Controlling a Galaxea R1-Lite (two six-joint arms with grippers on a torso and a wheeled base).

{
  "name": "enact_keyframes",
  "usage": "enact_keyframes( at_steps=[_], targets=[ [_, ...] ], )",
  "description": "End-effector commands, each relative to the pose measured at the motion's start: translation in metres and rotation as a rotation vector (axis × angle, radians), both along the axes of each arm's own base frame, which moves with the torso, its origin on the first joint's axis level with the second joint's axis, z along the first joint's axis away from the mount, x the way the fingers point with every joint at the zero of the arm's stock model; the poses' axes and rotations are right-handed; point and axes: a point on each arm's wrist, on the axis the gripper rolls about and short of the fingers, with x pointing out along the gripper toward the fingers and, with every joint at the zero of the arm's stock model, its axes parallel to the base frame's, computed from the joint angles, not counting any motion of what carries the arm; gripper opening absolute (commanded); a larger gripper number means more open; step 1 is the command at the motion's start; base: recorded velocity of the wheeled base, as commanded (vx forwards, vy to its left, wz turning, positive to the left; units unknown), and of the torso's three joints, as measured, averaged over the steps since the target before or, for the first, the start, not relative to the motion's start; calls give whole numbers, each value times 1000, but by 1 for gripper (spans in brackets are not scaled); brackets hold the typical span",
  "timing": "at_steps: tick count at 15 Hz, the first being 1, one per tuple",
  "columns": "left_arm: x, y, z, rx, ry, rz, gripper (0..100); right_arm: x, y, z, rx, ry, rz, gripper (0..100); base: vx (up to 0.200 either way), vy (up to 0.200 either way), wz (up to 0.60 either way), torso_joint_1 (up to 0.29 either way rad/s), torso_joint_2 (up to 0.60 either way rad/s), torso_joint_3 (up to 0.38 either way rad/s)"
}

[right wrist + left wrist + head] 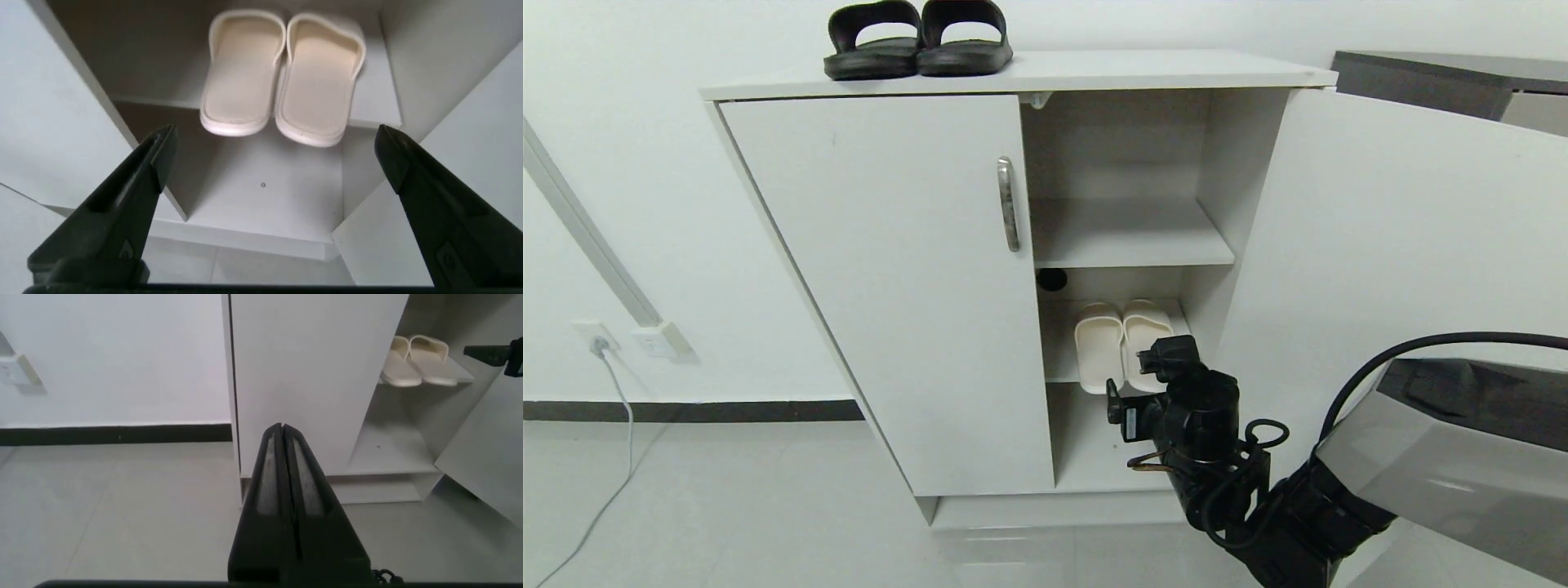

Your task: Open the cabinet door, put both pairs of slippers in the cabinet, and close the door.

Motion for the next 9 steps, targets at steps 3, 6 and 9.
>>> enact_keyframes(
  at_steps=[3,6,9],
  targets=[
    [0,0,-1,-2,3,2,0,-2,-4,-4,-9,16,3,100,0,0,0,1,2,188],
    [0,0,0,-1,2,2,0,-12,-11,-6,2,0,85,100,0,0,0,1,-1,30],
    [0,0,-1,-1,3,2,0,-12,-12,-8,-12,0,89,100,0,0,0,0,0,0]
  ],
)
